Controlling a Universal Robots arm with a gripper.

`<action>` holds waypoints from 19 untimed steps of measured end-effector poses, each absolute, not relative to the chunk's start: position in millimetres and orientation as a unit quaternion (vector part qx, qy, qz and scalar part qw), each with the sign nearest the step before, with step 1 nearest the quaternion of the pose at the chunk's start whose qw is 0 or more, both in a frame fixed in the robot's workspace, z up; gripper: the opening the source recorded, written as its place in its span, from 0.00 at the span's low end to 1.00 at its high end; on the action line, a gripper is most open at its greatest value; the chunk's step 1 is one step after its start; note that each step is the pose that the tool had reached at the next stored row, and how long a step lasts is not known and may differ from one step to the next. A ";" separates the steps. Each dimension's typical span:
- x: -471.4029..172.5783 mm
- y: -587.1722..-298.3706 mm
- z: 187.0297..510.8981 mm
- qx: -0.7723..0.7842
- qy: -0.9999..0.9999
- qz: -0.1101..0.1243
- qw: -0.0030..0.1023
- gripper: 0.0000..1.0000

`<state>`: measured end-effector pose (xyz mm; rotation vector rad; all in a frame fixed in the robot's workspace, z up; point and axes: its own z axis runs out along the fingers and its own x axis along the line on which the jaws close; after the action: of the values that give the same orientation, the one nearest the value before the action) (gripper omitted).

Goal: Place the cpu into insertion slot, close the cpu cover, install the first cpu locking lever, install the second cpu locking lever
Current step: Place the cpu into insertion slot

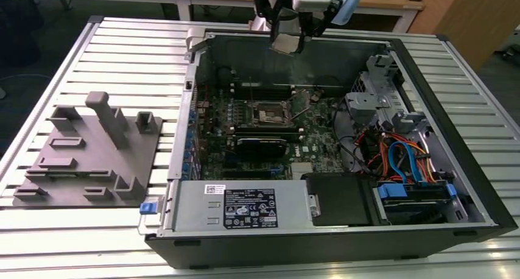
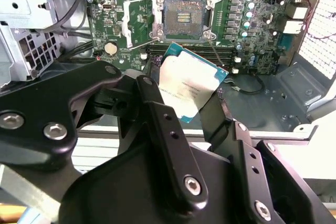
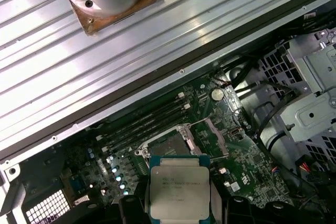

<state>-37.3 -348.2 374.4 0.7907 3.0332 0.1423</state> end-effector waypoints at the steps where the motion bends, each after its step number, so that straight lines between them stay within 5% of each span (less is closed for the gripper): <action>1: -37.3 -348.2 374.4 0.256 0.966 0.045 0.002 0.54; 19: -37.3 -348.2 374.1 0.300 0.953 0.045 0.004 0.54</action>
<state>-37.3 -348.2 374.1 0.9401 2.9856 0.1415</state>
